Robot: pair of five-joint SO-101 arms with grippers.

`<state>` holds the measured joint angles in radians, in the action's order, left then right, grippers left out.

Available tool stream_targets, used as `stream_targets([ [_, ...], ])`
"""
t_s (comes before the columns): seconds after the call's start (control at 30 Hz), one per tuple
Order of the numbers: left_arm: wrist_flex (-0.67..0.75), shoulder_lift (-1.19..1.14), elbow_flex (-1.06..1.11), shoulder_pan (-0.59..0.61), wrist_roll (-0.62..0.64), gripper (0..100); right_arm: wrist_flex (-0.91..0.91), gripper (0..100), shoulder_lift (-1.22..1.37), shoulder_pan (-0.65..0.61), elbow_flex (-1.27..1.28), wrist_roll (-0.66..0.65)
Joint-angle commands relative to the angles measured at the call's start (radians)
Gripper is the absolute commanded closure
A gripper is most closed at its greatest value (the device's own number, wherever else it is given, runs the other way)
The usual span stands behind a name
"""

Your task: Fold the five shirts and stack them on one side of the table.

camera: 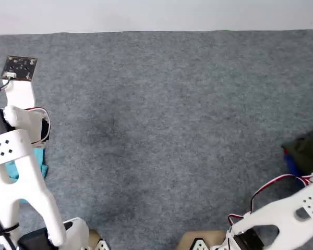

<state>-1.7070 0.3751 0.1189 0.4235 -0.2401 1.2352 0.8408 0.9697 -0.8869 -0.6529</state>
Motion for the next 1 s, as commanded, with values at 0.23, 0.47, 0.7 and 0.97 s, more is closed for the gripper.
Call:
stream_targets([
  [0.23,-0.009,0.035,-0.007,-0.003,-0.009,95,0.289,95.2,-0.119,-0.134,-0.278,0.011],
  [0.47,-0.003,0.094,-0.007,-0.008,-0.009,95,0.297,95.2,0.002,-0.237,-0.276,0.129],
  [0.7,-0.006,0.1,-0.002,-0.006,-0.009,95,0.223,95.2,0.193,-0.24,-0.284,0.143],
  [0.97,-0.009,0.1,-0.002,-0.006,-0.009,95,0.285,95.2,0.151,-0.228,-0.457,0.275],
])
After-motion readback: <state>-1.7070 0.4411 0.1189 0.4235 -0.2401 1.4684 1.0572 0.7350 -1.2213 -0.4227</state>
